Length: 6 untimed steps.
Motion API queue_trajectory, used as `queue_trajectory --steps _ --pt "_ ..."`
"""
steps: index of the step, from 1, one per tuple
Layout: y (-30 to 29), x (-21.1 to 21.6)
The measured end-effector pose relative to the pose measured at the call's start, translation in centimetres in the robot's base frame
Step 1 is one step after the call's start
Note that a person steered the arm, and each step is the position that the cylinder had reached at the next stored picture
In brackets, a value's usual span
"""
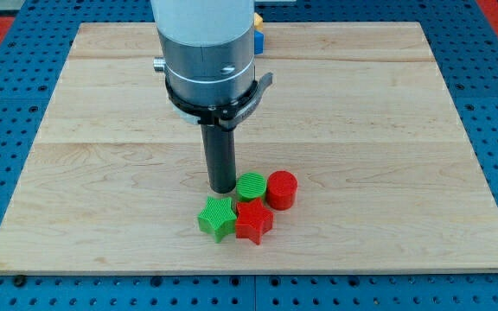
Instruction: Point your arm closer to green star
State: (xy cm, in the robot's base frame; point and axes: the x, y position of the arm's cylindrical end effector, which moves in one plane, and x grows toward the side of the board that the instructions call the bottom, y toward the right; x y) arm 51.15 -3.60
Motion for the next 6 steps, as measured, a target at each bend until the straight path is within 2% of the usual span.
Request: queue_trajectory --steps 2,4,6 --pt "-2.0 -1.3" --pt "-8.3 2.6" --pt "-3.5 4.7"
